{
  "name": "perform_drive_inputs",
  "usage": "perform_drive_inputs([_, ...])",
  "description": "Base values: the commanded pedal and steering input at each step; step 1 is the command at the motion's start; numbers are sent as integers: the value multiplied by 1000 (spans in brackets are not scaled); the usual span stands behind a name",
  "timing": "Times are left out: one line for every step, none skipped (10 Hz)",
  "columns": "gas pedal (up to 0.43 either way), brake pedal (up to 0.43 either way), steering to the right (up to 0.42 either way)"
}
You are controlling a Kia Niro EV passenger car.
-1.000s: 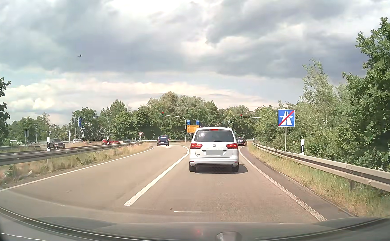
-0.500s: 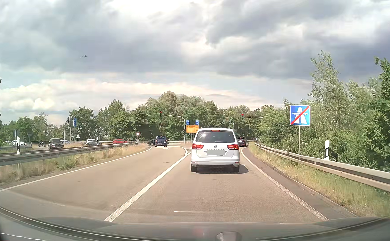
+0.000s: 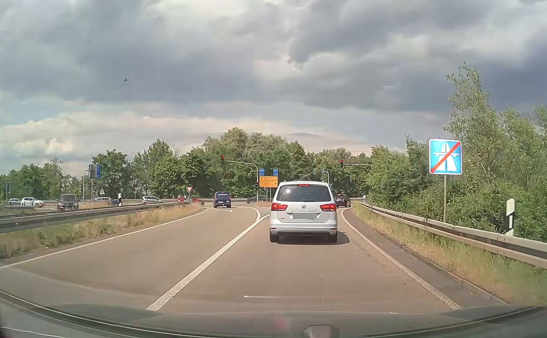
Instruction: Follow the waypoints while adhering to traffic rules and regulations
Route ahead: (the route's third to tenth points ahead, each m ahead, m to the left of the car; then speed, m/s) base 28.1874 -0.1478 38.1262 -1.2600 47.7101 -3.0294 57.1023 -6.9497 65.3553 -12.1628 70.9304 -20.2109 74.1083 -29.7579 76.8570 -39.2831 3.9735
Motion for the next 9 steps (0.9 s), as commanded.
perform_drive_inputs([0,37,1])
perform_drive_inputs([0,37,1])
perform_drive_inputs([0,37,1])
perform_drive_inputs([0,37,1])
perform_drive_inputs([0,37,1])
perform_drive_inputs([0,37,1])
perform_drive_inputs([0,37,1])
perform_drive_inputs([0,37,1])
perform_drive_inputs([0,37,1])
